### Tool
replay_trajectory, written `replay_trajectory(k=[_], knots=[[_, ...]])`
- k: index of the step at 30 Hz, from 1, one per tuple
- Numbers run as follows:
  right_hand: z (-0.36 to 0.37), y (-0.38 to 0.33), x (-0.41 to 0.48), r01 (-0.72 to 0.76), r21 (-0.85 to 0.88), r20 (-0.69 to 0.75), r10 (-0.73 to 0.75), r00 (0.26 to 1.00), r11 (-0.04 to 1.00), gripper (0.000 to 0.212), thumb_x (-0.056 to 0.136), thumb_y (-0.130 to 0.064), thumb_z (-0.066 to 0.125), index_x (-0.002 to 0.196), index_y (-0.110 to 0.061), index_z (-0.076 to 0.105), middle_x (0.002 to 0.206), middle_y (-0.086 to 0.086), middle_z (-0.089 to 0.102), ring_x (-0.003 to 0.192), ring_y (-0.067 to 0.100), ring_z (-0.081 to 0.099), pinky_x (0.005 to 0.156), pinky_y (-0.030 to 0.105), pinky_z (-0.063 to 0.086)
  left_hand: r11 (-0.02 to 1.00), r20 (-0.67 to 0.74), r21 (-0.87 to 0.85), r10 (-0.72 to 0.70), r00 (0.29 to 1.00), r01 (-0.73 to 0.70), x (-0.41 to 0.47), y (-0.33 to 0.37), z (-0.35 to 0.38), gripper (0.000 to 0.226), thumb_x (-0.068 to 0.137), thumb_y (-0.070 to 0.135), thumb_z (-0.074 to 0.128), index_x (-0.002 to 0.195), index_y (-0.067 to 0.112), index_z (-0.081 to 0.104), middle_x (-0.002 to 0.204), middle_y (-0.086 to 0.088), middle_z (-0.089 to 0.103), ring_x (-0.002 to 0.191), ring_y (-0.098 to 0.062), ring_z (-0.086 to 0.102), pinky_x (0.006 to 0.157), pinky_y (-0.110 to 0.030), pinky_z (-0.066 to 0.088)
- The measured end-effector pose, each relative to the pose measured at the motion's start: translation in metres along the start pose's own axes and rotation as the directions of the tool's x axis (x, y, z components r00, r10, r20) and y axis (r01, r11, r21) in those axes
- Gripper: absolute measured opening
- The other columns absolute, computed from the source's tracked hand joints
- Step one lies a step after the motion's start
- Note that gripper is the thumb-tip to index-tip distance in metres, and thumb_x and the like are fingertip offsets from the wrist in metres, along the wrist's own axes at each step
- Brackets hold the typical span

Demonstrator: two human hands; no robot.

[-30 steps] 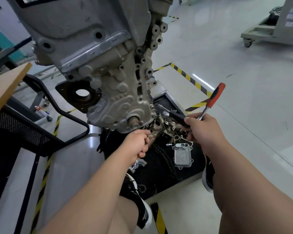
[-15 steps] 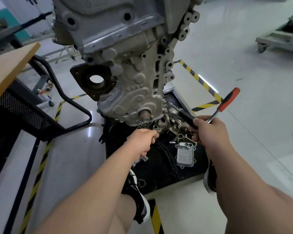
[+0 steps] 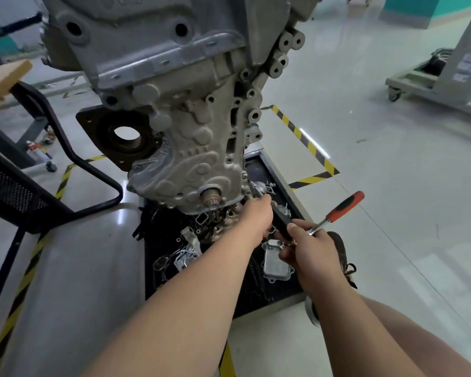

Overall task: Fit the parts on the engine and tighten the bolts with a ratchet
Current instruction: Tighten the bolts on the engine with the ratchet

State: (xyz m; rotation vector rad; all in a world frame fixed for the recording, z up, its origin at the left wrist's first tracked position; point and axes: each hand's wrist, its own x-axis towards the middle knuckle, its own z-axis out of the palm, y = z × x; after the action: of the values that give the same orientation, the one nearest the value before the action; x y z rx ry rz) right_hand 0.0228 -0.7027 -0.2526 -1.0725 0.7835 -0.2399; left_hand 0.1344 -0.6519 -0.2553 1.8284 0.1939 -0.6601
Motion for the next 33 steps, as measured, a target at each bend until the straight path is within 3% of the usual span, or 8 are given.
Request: replay_trajectory(k=[5,11,16,24,27,29,31,33], knots=[[0.002,0.002,0.003,0.01,-0.015,0.027,-0.01,1.0,1.0,0.005,0.094,-0.013,0.058,0.096,-0.015,0.062,0.084,0.014,0.069,0.047,0.014,0.052,0.053,0.028,0.048,0.996,-0.066,0.045,0.074,0.995,-0.071,0.007,-0.004,-0.003,0.03,0.098,0.027,0.035,0.074,0.016,0.05,0.069,-0.003,0.047,0.053,-0.018,0.038,0.048,-0.025,0.026],[0.006,0.007,0.004,-0.023,0.008,0.022,0.023,0.999,1.0,0.005,0.094,-0.014,0.059,0.099,-0.014,0.061,0.086,0.016,0.07,0.045,0.014,0.053,0.053,0.03,0.049,0.994,-0.005,0.098,0.055,0.998,-0.054,0.01,-0.005,-0.011,0.022,0.098,0.028,0.035,0.092,0.014,0.051,0.072,-0.002,0.045,0.057,-0.017,0.037,0.051,-0.026,0.025],[0.006,0.011,0.001,-0.043,0.043,0.027,0.042,0.999,0.998,0.009,0.094,-0.014,0.059,0.102,-0.012,0.063,0.086,0.015,0.071,0.045,0.012,0.053,0.054,0.029,0.049,0.988,-0.01,0.12,0.097,0.995,-0.095,0.01,-0.005,-0.01,0.024,0.098,0.026,0.035,0.093,0.013,0.053,0.075,-0.003,0.048,0.059,-0.017,0.038,0.052,-0.026,0.027],[0.008,0.01,0.005,-0.077,0.09,0.049,0.073,0.996,0.993,0.006,0.096,-0.014,0.056,0.1,-0.012,0.06,0.084,0.015,0.069,0.044,0.012,0.053,0.055,0.029,0.052,0.989,-0.002,0.117,0.091,0.996,-0.09,0.012,-0.003,-0.012,0.027,0.098,0.027,0.036,0.076,0.018,0.049,0.067,-0.001,0.046,0.052,-0.016,0.037,0.046,-0.022,0.025],[0.012,0.009,0.004,-0.228,0.256,0.123,0.203,0.972,0.939,0.014,0.1,-0.018,0.051,0.1,-0.007,0.059,0.078,0.015,0.072,0.038,0.01,0.047,0.051,0.027,0.053,0.973,-0.022,0.188,0.14,0.99,-0.134,0.013,-0.002,-0.012,0.031,0.099,0.035,0.038,0.076,0.017,0.05,0.069,-0.003,0.049,0.059,-0.021,0.045,0.058,-0.028,0.034],[0.013,0.009,0.004,-0.331,0.345,0.168,0.289,0.943,0.878,0.02,0.102,-0.024,0.048,0.098,-0.006,0.058,0.073,0.015,0.073,0.034,0.009,0.042,0.047,0.024,0.053,0.949,-0.051,0.272,0.182,0.982,-0.162,0.014,-0.002,-0.013,0.035,0.099,0.041,0.037,0.079,0.016,0.051,0.082,-0.011,0.06,0.077,-0.029,0.058,0.068,-0.034,0.041],[0.013,0.009,0.005,-0.388,0.38,0.179,0.345,0.922,0.84,0.023,0.103,-0.028,0.046,0.098,-0.008,0.056,0.069,0.015,0.072,0.031,0.008,0.037,0.043,0.022,0.05,0.921,-0.065,0.343,0.217,0.974,-0.183,0.014,-0.003,-0.015,0.037,0.099,0.044,0.037,0.081,0.017,0.054,0.102,-0.019,0.066,0.096,-0.036,0.063,0.077,-0.04,0.05],[0.011,0.01,0.008,-0.419,0.385,0.186,0.376,0.908,0.822,0.024,0.103,-0.03,0.045,0.099,-0.008,0.054,0.064,0.013,0.07,0.03,0.008,0.034,0.042,0.022,0.048,0.903,-0.044,0.383,0.229,0.972,-0.195,0.013,-0.005,-0.016,0.043,0.098,0.048,0.037,0.077,0.016,0.055,0.103,-0.02,0.066,0.095,-0.036,0.063,0.082,-0.044,0.052]])
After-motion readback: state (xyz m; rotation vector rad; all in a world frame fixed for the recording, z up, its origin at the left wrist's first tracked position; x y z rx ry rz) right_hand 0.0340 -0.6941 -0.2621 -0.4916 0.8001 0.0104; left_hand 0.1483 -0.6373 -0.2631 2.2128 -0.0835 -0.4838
